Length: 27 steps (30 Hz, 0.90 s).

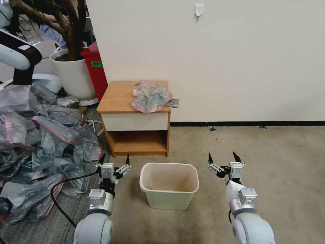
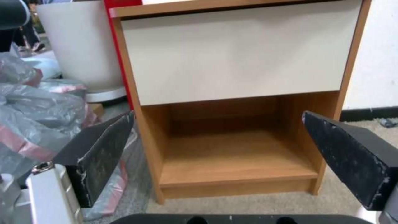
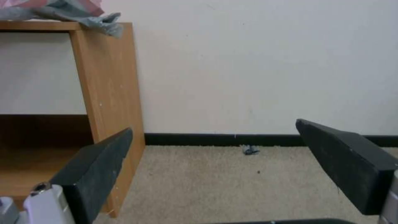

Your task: Pick up the garbage bag from the table and place it over the trash can.

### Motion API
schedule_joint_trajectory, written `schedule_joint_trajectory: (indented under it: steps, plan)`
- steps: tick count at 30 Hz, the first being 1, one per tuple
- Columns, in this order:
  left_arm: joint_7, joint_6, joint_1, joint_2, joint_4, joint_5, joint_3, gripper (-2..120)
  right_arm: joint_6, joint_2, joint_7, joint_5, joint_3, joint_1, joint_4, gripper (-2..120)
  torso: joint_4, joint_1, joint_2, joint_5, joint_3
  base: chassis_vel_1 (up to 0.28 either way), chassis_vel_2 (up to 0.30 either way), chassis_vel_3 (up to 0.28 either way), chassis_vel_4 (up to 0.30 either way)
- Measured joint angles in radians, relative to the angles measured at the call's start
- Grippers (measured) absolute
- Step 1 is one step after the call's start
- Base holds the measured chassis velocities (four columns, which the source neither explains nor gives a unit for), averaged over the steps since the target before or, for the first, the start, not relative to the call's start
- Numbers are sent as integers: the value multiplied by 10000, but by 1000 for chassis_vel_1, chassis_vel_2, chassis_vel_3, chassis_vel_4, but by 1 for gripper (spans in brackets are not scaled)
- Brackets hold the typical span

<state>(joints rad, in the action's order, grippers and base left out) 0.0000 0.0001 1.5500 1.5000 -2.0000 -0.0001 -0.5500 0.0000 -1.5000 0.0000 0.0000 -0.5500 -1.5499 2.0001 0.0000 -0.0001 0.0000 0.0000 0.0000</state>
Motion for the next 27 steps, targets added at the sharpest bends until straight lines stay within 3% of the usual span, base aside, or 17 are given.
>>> schedule_joint_trajectory:
  steps: [27]
  plan:
    - [0,0,0,0,0,0,0,100,0,0,0,0,0,0,0,100,0,1,0,0,0,0,0,0,0]
